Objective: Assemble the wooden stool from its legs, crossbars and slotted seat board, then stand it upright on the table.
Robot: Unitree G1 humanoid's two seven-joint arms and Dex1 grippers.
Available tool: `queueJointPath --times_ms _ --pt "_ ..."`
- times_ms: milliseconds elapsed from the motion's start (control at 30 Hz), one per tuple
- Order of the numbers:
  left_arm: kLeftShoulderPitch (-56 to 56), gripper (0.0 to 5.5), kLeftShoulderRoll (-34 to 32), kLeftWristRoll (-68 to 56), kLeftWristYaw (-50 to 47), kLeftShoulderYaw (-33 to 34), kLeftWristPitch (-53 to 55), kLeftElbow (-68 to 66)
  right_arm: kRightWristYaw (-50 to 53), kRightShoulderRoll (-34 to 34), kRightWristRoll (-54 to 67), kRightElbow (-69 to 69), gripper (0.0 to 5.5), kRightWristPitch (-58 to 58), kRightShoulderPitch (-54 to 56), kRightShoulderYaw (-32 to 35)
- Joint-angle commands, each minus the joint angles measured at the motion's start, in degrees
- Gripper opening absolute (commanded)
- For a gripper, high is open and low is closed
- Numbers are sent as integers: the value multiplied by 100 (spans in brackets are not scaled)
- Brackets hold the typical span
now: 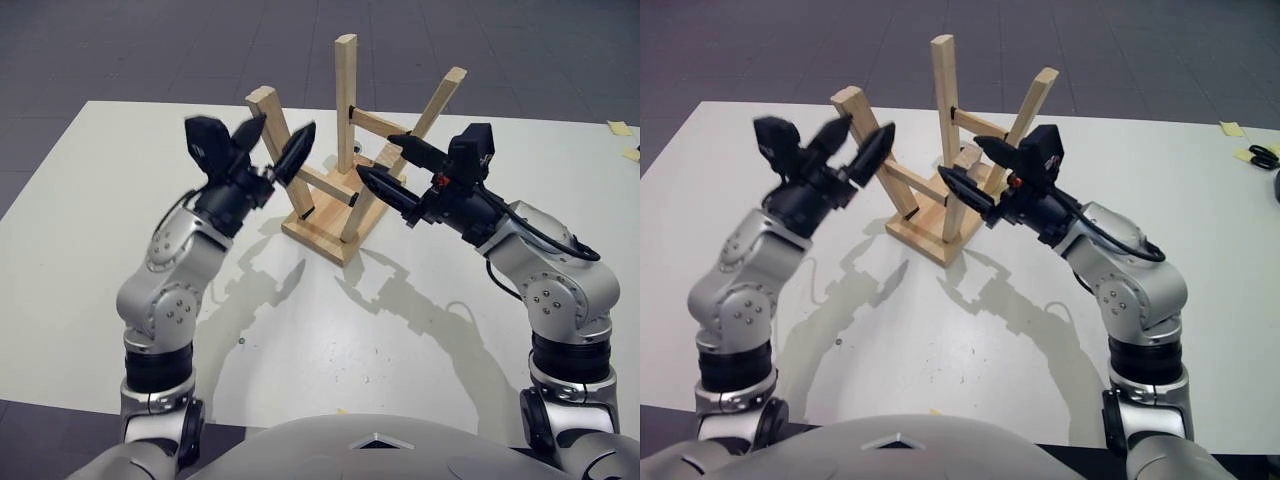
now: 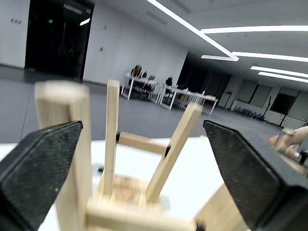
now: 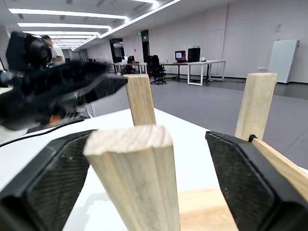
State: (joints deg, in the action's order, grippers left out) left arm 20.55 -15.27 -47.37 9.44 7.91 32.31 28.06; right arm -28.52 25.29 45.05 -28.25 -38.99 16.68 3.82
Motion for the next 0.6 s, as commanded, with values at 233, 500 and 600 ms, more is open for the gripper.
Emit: queueJointPath --times_ms 233,500,600 --pt "2602 540 -419 457 718 -16 -452 -2329 822 -322 1236 26 539 -245 864 721" --pt "3052 540 -217 1392 1831 -346 -1195 -4689 1023 -384 1113 84 539 -190 1038 602" --pt "2777 540 -110 1548 1928 -338 -1135 -4871 1135 -284 1021 20 539 -346 847 496"
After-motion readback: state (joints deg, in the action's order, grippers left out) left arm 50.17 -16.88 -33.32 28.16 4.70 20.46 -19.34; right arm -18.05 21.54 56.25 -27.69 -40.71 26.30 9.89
